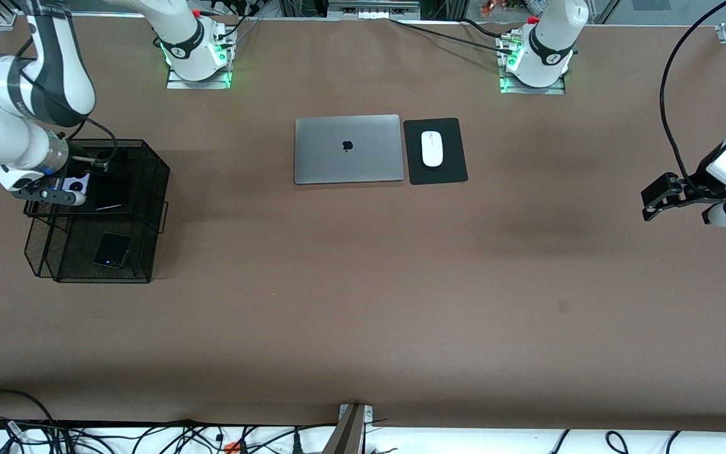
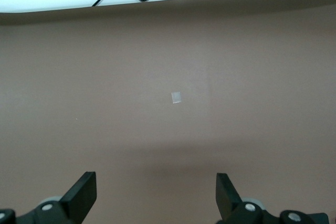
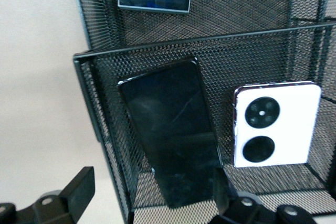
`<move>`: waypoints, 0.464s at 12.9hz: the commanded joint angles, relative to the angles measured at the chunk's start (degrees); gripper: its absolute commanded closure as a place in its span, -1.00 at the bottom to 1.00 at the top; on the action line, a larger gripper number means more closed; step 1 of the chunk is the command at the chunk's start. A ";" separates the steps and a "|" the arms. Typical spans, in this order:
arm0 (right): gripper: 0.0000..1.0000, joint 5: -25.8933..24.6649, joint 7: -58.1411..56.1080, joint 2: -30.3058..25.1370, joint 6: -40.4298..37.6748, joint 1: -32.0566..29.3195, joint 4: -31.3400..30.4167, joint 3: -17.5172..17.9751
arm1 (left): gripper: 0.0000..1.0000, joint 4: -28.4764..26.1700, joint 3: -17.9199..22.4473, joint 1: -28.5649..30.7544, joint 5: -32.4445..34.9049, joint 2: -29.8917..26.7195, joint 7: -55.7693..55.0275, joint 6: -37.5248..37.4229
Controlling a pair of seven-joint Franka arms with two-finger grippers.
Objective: Place phones with both arms
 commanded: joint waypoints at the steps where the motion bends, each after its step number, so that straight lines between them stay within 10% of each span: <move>1: -0.98 -0.52 -0.54 -0.80 -6.07 1.55 7.04 0.50 | -1.00 1.40 0.01 -0.13 1.46 0.20 0.41 -1.25; 6: -1.00 -0.79 -1.33 2.27 -17.13 4.01 20.76 0.85 | -1.00 1.40 -0.08 -0.13 1.28 0.20 0.41 -1.25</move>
